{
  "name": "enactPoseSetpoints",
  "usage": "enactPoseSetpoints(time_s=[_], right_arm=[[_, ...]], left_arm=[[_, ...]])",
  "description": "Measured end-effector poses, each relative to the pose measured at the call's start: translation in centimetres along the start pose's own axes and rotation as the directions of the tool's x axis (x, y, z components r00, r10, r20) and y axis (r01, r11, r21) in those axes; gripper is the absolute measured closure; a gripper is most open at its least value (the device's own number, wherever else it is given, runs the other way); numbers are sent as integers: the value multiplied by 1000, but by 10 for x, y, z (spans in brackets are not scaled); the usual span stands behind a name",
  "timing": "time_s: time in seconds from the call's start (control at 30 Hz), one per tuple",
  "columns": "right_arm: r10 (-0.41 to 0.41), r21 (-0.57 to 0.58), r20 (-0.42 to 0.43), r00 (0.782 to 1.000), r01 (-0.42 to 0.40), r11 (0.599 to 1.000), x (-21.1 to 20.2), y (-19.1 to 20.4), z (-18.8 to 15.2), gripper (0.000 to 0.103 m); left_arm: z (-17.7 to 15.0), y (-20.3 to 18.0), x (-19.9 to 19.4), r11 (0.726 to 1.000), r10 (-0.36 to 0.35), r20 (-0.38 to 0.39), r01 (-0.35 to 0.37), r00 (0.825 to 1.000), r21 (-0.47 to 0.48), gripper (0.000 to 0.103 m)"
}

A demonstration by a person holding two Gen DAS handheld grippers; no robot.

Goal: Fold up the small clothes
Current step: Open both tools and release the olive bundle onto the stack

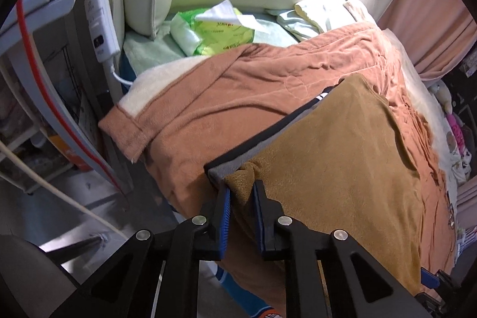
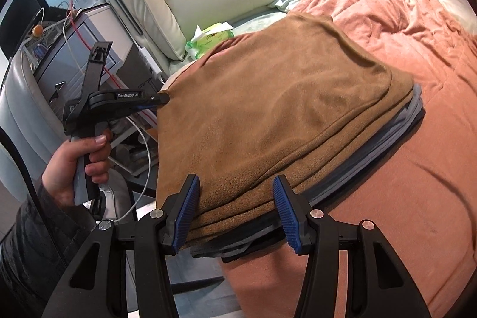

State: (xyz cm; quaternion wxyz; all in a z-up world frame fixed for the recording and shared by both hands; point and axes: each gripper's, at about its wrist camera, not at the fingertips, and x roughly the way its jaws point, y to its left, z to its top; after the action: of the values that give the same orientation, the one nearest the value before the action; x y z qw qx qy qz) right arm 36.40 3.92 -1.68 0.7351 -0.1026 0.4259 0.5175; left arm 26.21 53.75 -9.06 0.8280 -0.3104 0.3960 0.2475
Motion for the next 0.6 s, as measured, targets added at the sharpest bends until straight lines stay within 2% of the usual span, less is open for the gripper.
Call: enactPoseSetpoints(time_s=[0.3, 0.47, 0.6], right_arm=[[28, -28, 34, 999, -27, 999, 2, 17, 5, 54], [21, -49, 0, 1000, -21, 999, 16, 26, -3, 54], [-33, -83, -25, 999, 31, 996, 25, 31, -13, 54]], left_arm=[[19, -20, 10, 993, 65, 28, -68, 997, 102, 91], [17, -12, 10, 994, 79, 41, -82, 996, 76, 91], [13, -8, 13, 992, 105, 33, -107, 994, 60, 91]])
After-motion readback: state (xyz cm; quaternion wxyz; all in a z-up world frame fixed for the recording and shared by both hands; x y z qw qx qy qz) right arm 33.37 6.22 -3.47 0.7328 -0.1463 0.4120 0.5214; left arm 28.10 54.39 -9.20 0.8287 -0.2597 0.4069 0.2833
